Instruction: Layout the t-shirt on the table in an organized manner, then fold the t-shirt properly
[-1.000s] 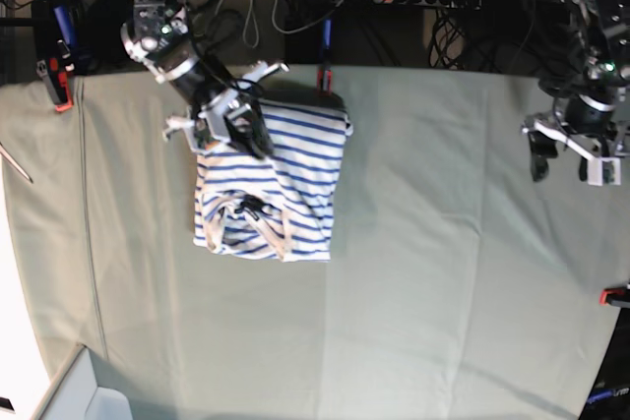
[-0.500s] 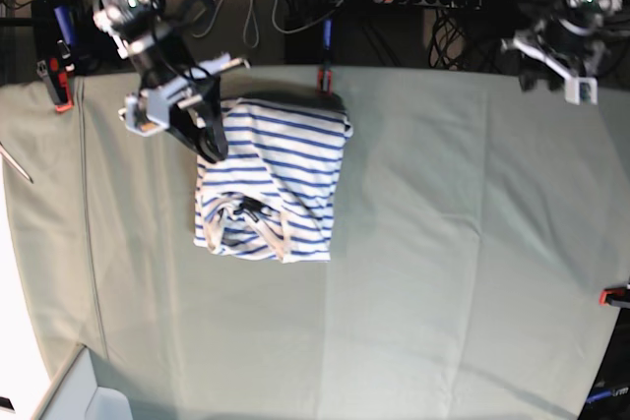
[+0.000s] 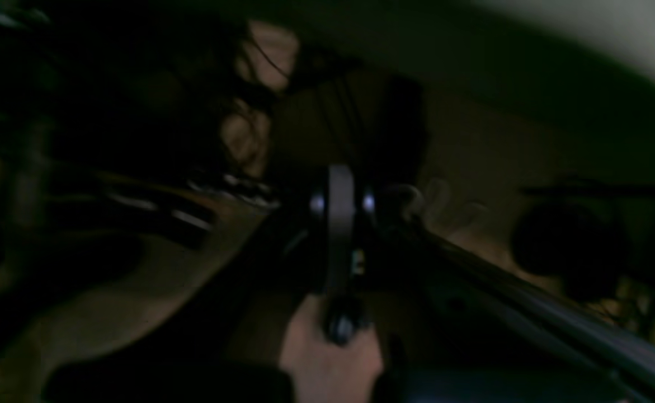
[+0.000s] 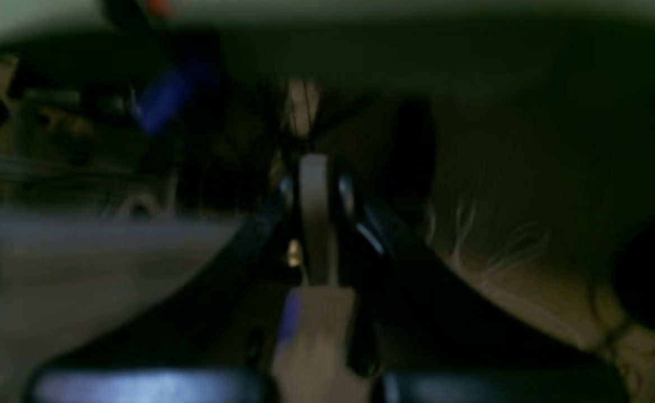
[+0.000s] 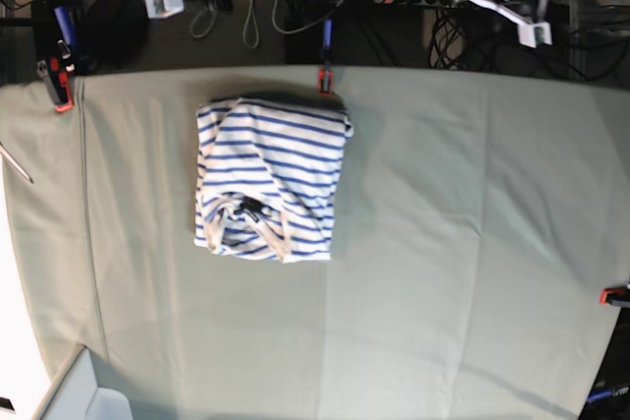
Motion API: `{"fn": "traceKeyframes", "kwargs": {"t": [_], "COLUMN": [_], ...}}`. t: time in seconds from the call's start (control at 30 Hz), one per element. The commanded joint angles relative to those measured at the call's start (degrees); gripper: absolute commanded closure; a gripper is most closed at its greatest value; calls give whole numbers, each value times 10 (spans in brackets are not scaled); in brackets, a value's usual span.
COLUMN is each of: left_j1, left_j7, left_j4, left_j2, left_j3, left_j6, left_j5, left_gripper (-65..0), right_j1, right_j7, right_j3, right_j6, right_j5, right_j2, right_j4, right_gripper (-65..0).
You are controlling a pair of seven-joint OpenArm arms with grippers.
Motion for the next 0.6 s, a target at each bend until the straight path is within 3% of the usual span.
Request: {"fn": "traceKeyframes", "kwargs": {"t": [0.0, 0.13, 0.23, 0.43, 0.5, 0.57], "left_j1": [-8, -81, -154, -293, -321, -322], "left_j7": [-7, -10, -63, -294, -293, -259], "left_j4": [-24, -207, -383, -730, -758, -758], "left_j2": [-10, -46, -70, -91, -86, -69], "left_j3": [11, 65, 102, 254, 304, 333], "left_j6": [1, 1, 1, 7, 7, 9], "left_j5": [1, 35, 49, 50, 48, 45], "left_gripper": [0, 0, 0, 0, 0, 0], "right_j1": [16, 102, 153, 257, 289, 311], "right_j7": [21, 40, 87, 158, 162, 165], "right_j3": [-12, -41, -37, -53, -71, -83], "right_j6": [3, 3, -6, -190, -253, -339], "right_j5": [9, 9, 9, 9, 9, 9], "right_j2": [9, 29, 32, 38, 40, 40], "right_j4": [-32, -214, -333, -560, -621, -661], "right_gripper": [0, 0, 0, 0, 0, 0]}}
